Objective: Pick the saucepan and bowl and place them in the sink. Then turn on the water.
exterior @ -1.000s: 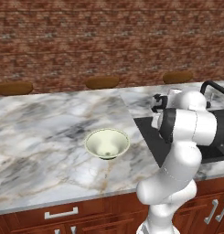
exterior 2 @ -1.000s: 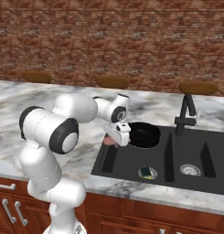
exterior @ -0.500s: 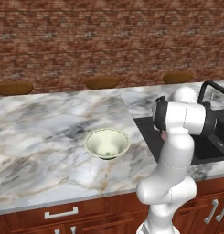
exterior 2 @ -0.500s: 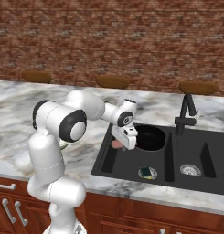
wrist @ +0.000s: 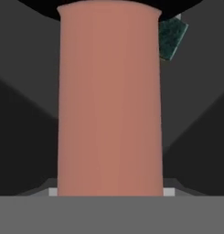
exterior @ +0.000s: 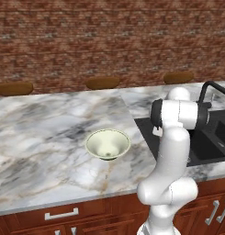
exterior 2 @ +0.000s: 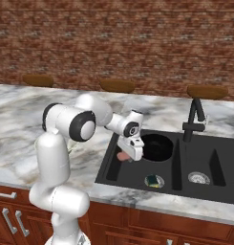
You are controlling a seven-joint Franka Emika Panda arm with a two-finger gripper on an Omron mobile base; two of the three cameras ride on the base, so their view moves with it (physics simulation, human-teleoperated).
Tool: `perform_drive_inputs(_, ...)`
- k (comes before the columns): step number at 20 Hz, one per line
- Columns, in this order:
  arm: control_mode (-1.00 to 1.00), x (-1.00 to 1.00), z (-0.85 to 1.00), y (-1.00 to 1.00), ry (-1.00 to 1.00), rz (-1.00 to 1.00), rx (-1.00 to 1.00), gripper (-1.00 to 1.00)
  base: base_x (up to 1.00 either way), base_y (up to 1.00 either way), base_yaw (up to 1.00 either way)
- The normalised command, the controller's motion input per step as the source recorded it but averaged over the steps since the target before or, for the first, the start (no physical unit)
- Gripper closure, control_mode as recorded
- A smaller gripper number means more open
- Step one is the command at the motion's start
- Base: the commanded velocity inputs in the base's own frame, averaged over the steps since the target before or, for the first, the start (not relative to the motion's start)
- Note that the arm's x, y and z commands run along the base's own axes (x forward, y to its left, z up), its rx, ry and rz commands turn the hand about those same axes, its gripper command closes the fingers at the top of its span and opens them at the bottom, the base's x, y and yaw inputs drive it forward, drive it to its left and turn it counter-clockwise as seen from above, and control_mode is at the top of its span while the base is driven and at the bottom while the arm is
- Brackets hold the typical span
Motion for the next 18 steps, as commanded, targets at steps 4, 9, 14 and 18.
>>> perform_drive_inputs(4,-1.00,0.29,-0.45,-0.02,0.03,0.00,0.00,1.00,0.00,0.00,0.00)
perform_drive_inputs(9,-1.00,0.08,-0.29,-0.17,0.11,0.00,0.00,1.00,0.00,0.00,0.00)
perform_drive_inputs(14,-1.00,-0.03,-0.18,-0.07,0.06,0.00,0.00,1.00,0.00,0.00,0.00)
perform_drive_inputs(18,-1.00,-0.01,-0.26,-0.18,0.00,0.00,0.00,1.00,0.00,0.00,0.00)
